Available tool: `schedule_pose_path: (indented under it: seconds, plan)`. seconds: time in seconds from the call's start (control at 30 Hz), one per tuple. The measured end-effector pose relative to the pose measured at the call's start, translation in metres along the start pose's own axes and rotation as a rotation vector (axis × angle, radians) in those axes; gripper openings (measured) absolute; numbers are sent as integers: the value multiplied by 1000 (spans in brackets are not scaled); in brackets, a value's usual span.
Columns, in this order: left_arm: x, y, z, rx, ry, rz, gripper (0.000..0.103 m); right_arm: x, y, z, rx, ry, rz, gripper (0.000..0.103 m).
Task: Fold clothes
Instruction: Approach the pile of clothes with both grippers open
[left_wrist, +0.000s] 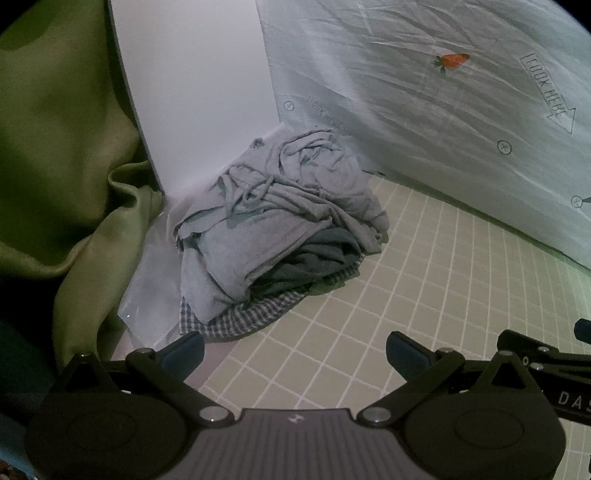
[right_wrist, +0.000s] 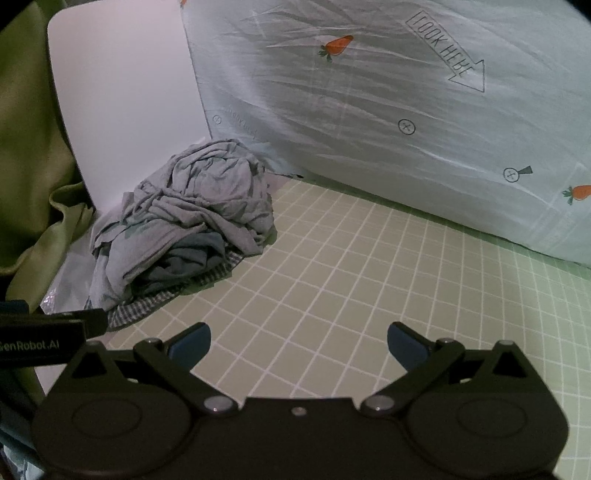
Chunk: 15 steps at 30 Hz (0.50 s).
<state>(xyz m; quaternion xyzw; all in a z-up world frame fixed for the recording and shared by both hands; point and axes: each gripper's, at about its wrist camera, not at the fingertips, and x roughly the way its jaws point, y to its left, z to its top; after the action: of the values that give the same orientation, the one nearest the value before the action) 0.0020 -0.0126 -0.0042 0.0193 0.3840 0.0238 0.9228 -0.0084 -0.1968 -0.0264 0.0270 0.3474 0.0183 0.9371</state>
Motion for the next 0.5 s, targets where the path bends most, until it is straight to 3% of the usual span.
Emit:
schedule_pose_path:
  seconds: [0.5]
  plan:
    - [-3,6,-3,2,7,3,103,-1,3,-2,-6,8,8,103]
